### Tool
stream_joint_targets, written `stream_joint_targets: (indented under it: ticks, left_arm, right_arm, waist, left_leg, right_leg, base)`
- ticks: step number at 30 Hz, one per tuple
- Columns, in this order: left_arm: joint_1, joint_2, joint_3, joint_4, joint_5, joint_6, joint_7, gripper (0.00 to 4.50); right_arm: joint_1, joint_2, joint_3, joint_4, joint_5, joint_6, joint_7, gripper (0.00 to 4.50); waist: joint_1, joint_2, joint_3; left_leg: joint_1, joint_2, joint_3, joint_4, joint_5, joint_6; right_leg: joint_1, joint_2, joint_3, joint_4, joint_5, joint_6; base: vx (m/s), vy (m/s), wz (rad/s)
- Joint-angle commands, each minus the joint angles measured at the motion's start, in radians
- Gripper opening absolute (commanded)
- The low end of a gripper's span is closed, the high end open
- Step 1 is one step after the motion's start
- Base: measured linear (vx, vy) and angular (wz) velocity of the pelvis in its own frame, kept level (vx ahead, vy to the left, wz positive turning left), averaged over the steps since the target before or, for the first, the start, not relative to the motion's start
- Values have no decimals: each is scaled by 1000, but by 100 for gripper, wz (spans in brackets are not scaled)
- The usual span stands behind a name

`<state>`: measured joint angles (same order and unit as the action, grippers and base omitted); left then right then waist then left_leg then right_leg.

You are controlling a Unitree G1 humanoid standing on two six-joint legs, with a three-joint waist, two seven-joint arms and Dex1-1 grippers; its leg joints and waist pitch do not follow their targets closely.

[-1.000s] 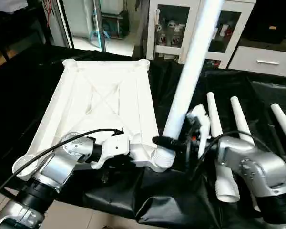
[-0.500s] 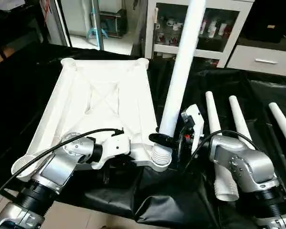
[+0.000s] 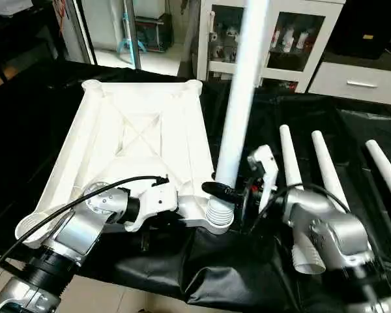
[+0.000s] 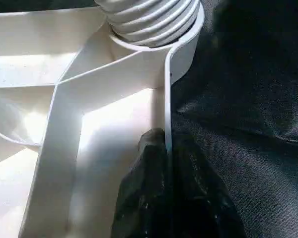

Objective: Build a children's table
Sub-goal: Insert table leg to table base

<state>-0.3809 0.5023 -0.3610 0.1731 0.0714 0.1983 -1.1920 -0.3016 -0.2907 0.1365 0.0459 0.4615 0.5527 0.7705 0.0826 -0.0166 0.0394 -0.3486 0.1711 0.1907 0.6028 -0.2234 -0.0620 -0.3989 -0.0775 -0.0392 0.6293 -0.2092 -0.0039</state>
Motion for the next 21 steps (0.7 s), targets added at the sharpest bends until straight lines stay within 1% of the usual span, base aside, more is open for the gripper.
stream_joint_targets:
  ticks: [1, 2, 3, 4, 5, 6, 7, 8, 9, 10, 11, 12, 14, 17, 18, 21]
  left_arm:
    - [20, -36, -7, -21, -49, -19, 5, 0]
    - [25, -38, 0, -21, -52, -18, 13, 0]
    - [25, -38, 0, -21, -52, -18, 13, 0]
    - [28, -39, 6, -20, -54, -19, 21, 0]
    - [29, -39, 7, -19, -55, -18, 24, 0]
    - [31, -39, 12, -18, -55, -19, 31, 0]
    - [31, -39, 12, -18, -55, -19, 31, 0]
    - [32, -39, 14, -17, -55, -20, 33, 0]
    - [32, -39, 16, -16, -55, -20, 36, 0]
    - [32, -39, 17, -15, -55, -21, 37, 0]
    - [32, -38, 20, -12, -53, -23, 40, 0]
    - [30, -37, 22, -9, -52, -24, 41, 0]
    - [28, -35, 24, -1, -48, -28, 46, 0]
    - [24, -33, 26, 8, -41, -33, 52, 0]
    - [23, -33, 27, 11, -40, -34, 53, 0]
    - [20, -33, 30, 19, -39, -37, 57, 0]
  right_arm:
    - [20, -9, -5, 31, -33, 7, -39, 187]
    - [56, 4, -35, 23, -25, -13, -60, 187]
    - [56, 4, -35, 23, -25, -13, -60, 186]
    - [88, 16, -56, 10, -18, -34, -76, 186]
    - [101, 20, -62, 2, -14, -40, -80, 186]
    - [133, 22, -66, -21, -18, -63, -85, 186]
    - [133, 22, -66, -21, -18, -63, -85, 186]
    - [143, 23, -66, -28, -18, -71, -87, 186]
    - [159, 17, -58, -42, -35, -90, -91, 186]
    - [164, 15, -55, -47, -39, -94, -92, 186]
    - [185, 10, -45, -70, -54, -110, -95, 186]
    - [199, 7, -39, -89, -68, -121, -100, 186]
    - [220, 0, -31, -117, -82, -132, -101, 186]
    - [247, -20, -16, -155, -107, -148, -103, 186]
    - [254, -28, -11, -168, -117, -154, -104, 186]
    - [276, -47, 4, -201, -134, -165, -103, 186]
  waist:
    - [-6, -9, -48]
    - [-6, 0, -47]
    - [-6, -3, -48]
    - [-6, -4, -48]
    - [-5, -2, -47]
    - [-5, 1, -47]
    - [-4, 0, -48]
    - [-6, -2, -47]
    - [-6, 3, -47]
    - [-5, 2, -47]
    - [-4, 5, -47]
    - [-2, 3, -49]
    - [-2, 4, -48]
    - [-2, 5, -46]
    - [-2, 5, -45]
    - [-1, 4, -46]
  left_leg:
    - [2, 56, -21, -77, -103, 22]
    - [3, 57, -21, -78, -109, 19]
    - [3, 58, -21, -77, -114, 16]
    - [1, 57, -22, -78, -111, 17]
    - [1, 57, -21, -78, -115, 19]
    - [2, 57, -22, -79, -126, 16]
    - [3, 57, -21, -79, -128, 17]
    - [1, 56, -23, -80, -131, 18]
    - [2, 56, -23, -81, -137, 17]
    - [2, 57, -22, -80, -135, 17]
    - [3, 57, -23, -80, -136, 16]
    - [2, 57, -23, -80, -127, 16]
    - [1, 56, -23, -81, -124, 19]
    - [1, 56, -23, -82, -143, 19]
    - [0, 57, -25, -84, -158, 16]
    - [1, 57, -25, -84, -159, 15]
  right_leg:
    - [41, -67, 47, -76, -148, -200]
    - [40, -68, 48, -77, -154, -199]
    - [40, -67, 48, -77, -147, -200]
    - [42, -66, 47, -76, -141, -199]
    - [40, -67, 48, -78, -140, -197]
    - [40, -67, 48, -80, -148, -195]
    - [40, -66, 48, -80, -148, -193]
    - [41, -66, 47, -80, -156, -192]
    - [40, -67, 48, -81, -172, -190]
    - [40, -67, 48, -83, -172, -187]
    - [38, -67, 48, -82, -171, -186]
    - [40, -65, 48, -80, -150, -179]
    - [40, -64, 47, -80, -139, -177]
    - [40, -65, 48, -84, -164, -173]
    - [39, -65, 49, -87, -192, -165]
    - [38, -66, 49, -87, -197, -159]
  base:
    - [0, 0, 0]
    - [0, 0, 0]
    - [0, 0, 0]
    - [0, 0, 0]
    - [0, 0, 0]
    - [0, 0, 0]
    - [0, 0, 0]
    - [0, 0, 0]
    - [0, 0, 0]
    - [0, 0, 0]
    - [0, 0, 0]
    - [0, 0, 0]
    - [0, 0, 0]
    - [0, 0, 0]
    - [0, 0, 0]
    - [0, 0, 0]
